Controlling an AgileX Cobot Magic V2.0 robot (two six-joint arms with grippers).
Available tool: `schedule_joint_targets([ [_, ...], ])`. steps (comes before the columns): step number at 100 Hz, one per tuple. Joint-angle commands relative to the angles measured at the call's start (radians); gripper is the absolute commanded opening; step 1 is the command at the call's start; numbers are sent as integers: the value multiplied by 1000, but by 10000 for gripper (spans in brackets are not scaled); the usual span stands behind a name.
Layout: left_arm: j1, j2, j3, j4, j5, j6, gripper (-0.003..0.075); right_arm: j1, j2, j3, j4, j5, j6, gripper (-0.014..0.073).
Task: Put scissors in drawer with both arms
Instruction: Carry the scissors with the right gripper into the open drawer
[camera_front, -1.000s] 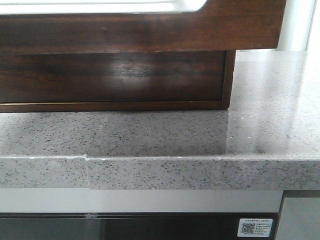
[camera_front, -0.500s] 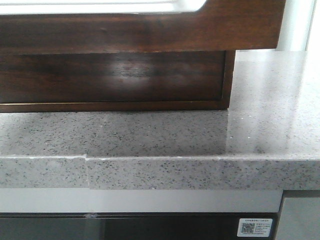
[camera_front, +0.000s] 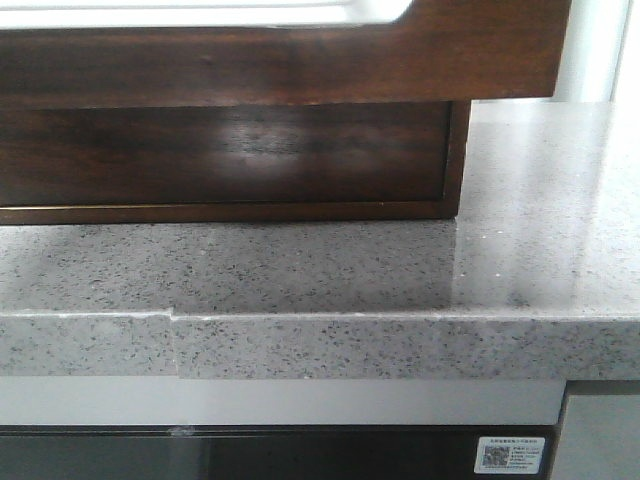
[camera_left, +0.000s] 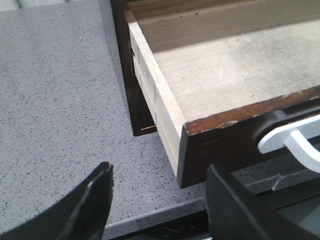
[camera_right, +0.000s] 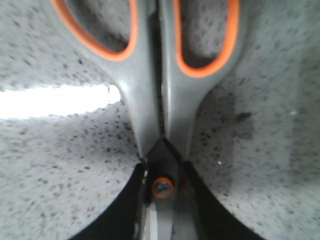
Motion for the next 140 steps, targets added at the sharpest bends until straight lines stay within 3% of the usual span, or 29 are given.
schedule_joint_targets([
  [1, -10, 14, -26, -15, -75, -11, 388, 1, -98, -38, 3, -19, -13, -11],
  [27, -10, 14, -26, -15, -75, -11, 388, 15, -261, -122, 67, -11, -63, -11],
  [44, -10, 14, -26, -15, -75, -11, 388, 102, -369, -256, 119, 15, -138, -11],
  [67, -10, 14, -26, -15, -94, -11, 388, 398, -450, -412, 150, -8, -253, -11],
  [95, -10, 14, -26, -15, -95, -11, 388, 821, -433, -449, 152, -53, -600, -11],
  [118, -10, 14, -26, -15, -95, -11, 388, 956, -329, -449, 150, -64, -705, -11],
  [140, -10, 14, -26, -15, -95, -11, 388, 1067, -190, -449, -5, -62, -713, -11],
])
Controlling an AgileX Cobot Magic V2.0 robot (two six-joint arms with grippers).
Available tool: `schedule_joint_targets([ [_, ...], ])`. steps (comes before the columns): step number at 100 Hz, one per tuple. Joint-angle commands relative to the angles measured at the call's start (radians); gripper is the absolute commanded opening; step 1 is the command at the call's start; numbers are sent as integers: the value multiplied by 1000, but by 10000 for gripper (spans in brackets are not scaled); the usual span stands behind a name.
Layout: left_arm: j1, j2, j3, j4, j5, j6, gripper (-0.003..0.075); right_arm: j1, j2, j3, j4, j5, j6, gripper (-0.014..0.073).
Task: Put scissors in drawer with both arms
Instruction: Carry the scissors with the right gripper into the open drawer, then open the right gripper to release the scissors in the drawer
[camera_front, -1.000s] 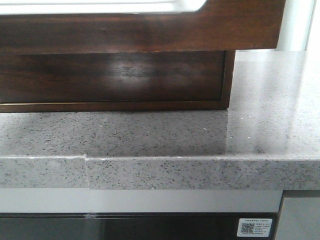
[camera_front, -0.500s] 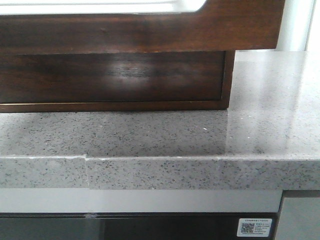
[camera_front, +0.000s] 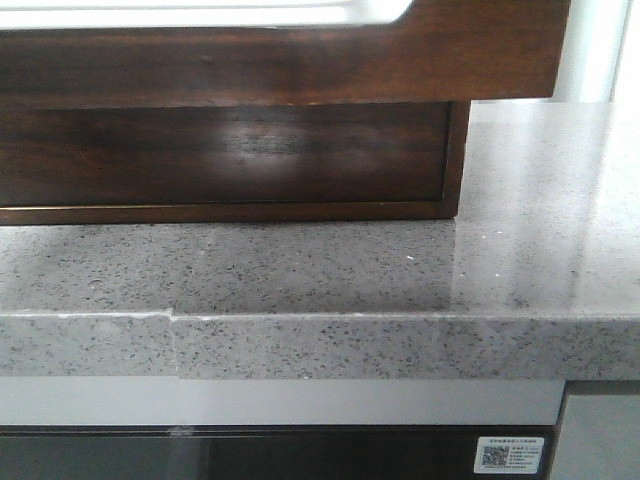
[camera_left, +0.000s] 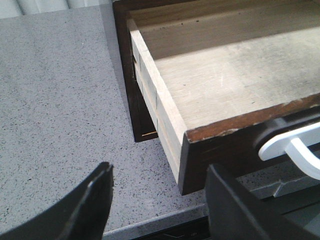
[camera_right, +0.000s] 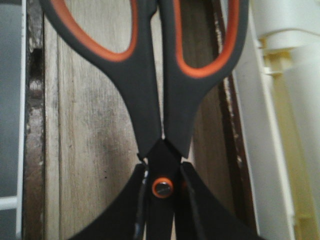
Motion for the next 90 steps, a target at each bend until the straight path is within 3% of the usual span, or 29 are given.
schedule_joint_targets([
  [1, -7, 14, -26, -15, -76, -11, 388, 37, 17, -29, -66, -68, -12, -11],
  [24, -7, 14, -26, -15, -76, -11, 388, 73, 132, -31, -216, -68, 35, -11],
  [48, -7, 14, -26, -15, -76, -11, 388, 73, 161, -31, -239, -62, 37, 0],
  [72, -7, 14, -26, -15, -76, -11, 388, 73, 159, -32, -240, -67, 43, 219],
  [90, -7, 14, -26, -15, -76, -11, 388, 73, 133, -88, -242, -21, 95, 231],
])
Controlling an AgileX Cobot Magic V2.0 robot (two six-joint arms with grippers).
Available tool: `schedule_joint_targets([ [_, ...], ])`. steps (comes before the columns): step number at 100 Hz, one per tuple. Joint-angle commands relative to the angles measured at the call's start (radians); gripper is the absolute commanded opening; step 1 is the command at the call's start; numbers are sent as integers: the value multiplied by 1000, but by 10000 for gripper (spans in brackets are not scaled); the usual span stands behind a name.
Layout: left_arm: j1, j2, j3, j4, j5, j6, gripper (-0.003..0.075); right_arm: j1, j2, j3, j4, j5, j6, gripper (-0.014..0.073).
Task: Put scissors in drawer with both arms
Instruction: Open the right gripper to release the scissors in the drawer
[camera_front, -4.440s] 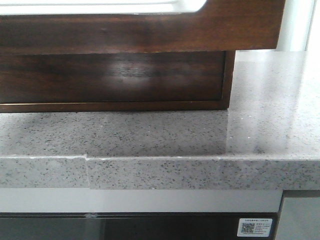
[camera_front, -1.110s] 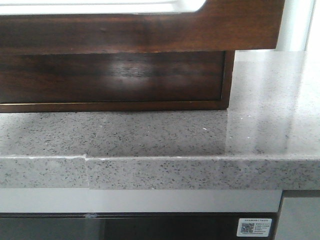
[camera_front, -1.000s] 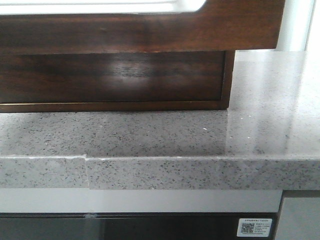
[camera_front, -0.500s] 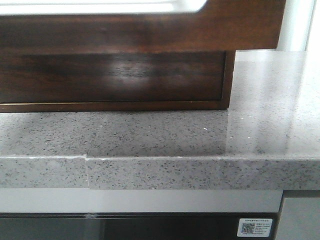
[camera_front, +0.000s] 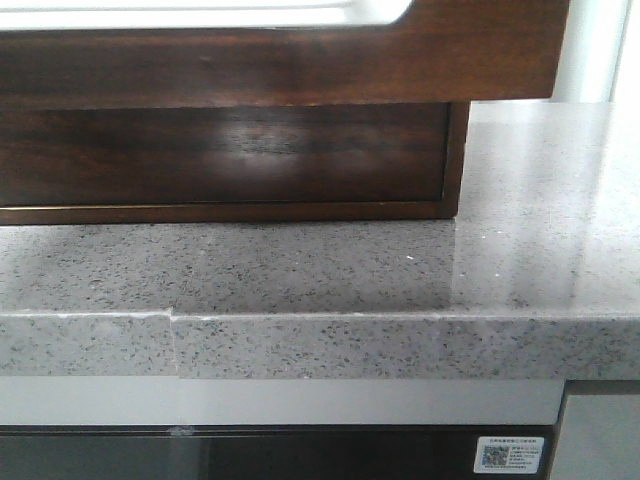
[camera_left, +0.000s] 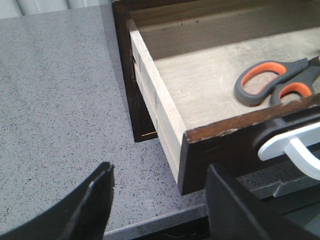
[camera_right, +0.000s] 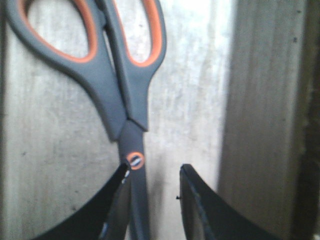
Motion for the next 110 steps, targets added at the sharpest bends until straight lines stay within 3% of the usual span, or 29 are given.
schedule_joint_targets([
  [1, -7, 14, -26, -15, -76, -11, 388, 0, -60, -68, -26, -12, 44, 231],
  [22, -7, 14, -26, -15, -76, -11, 388, -17, -161, -132, -26, 124, 225, 231],
  [40, -7, 14, -26, -15, -76, -11, 388, -122, -299, -67, 27, 135, 418, 231],
  [79, -7, 14, -26, -15, -76, -11, 388, -466, -758, 578, 81, -331, 795, 230],
  [95, -7, 14, -26, -15, -78, -11, 388, -498, -914, 811, 81, -417, 877, 230],
  [110, -7, 14, -26, -15, -78, -11, 388, -498, -1017, 967, 89, -437, 877, 231],
])
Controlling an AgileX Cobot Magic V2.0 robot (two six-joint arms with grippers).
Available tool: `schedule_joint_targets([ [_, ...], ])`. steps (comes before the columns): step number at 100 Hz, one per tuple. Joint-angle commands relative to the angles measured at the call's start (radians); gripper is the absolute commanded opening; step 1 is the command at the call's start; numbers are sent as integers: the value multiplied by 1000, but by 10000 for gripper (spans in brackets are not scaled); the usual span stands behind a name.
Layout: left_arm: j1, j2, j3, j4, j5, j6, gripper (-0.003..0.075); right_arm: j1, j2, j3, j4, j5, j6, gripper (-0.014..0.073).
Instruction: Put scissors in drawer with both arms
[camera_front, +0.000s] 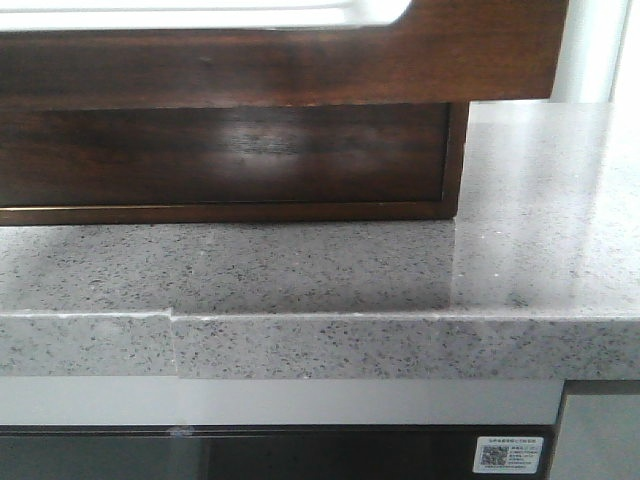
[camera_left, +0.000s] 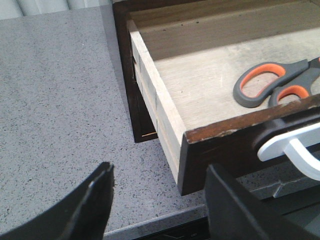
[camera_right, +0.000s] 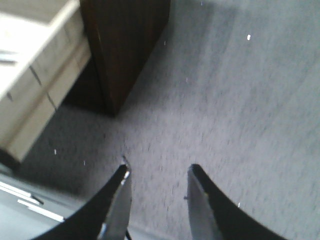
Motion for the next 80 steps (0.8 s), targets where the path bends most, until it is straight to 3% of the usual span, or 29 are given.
schedule_joint_targets([
  [1, -7, 14, -26, -15, -76, -11, 388, -6, -47, 48, 4, -94, 10, 231],
  [22, -7, 14, -26, -15, -76, -11, 387, -6, -83, 86, 4, -97, 10, 225],
  [30, -7, 14, -26, -15, -78, -11, 371, -6, -81, 86, 4, -97, 10, 170],
  [52, -7, 14, -26, -15, -78, -11, 143, -6, -81, 86, 4, -98, 10, -71],
  [68, -7, 14, -26, -19, -65, -14, -15, -6, -81, 86, -6, -90, 10, -69],
  [80, -7, 14, -26, -19, -45, -14, -20, -6, -81, 86, -6, -62, 10, -69],
])
